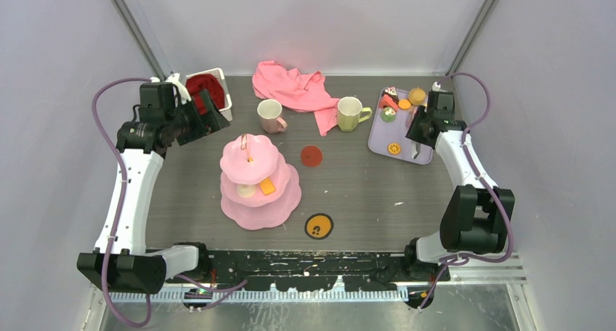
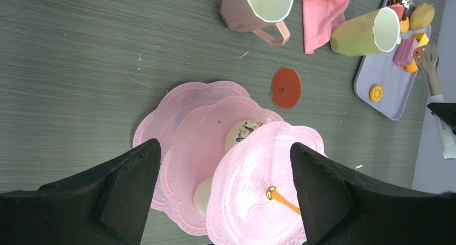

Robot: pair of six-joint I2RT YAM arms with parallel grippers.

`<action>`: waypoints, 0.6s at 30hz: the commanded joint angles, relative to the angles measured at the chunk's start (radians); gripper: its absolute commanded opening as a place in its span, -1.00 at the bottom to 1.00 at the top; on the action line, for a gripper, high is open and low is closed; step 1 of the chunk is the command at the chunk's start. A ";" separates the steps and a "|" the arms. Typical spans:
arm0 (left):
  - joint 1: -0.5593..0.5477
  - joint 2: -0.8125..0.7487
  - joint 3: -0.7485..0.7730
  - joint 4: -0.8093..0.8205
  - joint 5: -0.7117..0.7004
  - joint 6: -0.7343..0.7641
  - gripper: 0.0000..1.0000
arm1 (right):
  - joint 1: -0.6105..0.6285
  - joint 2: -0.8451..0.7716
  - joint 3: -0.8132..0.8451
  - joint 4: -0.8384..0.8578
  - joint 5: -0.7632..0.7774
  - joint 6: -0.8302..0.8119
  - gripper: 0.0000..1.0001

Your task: Serve the afternoon tea

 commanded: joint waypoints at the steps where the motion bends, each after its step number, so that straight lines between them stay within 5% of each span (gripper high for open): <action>1: 0.004 -0.006 0.004 0.036 0.023 -0.003 0.78 | 0.000 -0.070 0.017 0.054 0.008 -0.004 -0.22; 18: 0.004 0.007 0.004 0.040 0.025 0.000 0.78 | 0.001 -0.101 -0.014 0.056 0.023 -0.014 -0.15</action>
